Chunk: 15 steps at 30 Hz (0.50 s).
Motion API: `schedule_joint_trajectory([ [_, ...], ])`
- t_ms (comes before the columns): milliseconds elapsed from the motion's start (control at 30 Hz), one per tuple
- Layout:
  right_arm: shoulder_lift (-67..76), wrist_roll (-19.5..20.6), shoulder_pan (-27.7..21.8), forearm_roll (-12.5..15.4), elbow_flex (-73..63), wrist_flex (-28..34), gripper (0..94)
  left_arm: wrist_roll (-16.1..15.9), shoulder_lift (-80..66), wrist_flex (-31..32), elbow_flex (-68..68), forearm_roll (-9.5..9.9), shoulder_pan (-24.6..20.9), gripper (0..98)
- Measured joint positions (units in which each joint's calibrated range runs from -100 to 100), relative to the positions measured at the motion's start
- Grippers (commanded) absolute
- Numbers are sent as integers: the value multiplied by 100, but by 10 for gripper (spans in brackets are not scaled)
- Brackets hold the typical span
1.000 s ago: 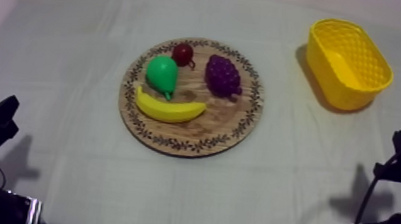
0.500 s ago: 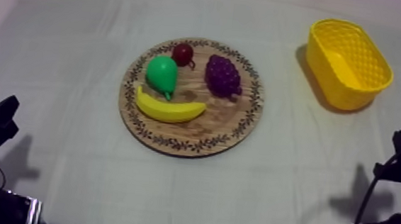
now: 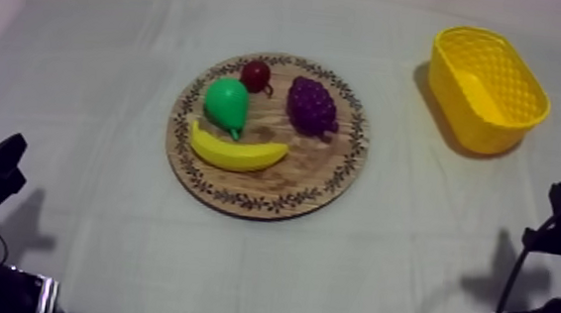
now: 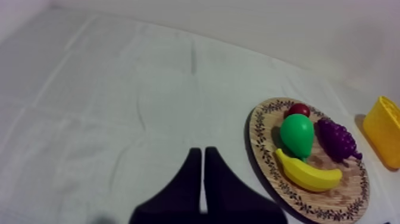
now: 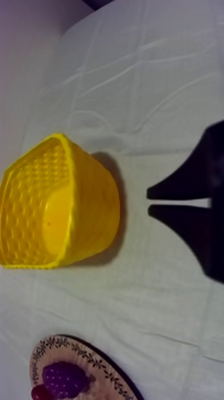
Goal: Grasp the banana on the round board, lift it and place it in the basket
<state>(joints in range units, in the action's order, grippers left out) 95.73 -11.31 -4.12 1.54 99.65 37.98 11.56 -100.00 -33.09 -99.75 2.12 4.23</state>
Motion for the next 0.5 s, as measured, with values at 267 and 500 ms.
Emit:
schedule_joint_trajectory([
  [267, -8, 358, 72, 0, -15, 49, 17, 0, 0, 0, 0, 0, 0, 1],
  [500, -780, 863, 398, -511, -366, -366, 20, 0, 0, 0, 0, 0, 0, 1],
])
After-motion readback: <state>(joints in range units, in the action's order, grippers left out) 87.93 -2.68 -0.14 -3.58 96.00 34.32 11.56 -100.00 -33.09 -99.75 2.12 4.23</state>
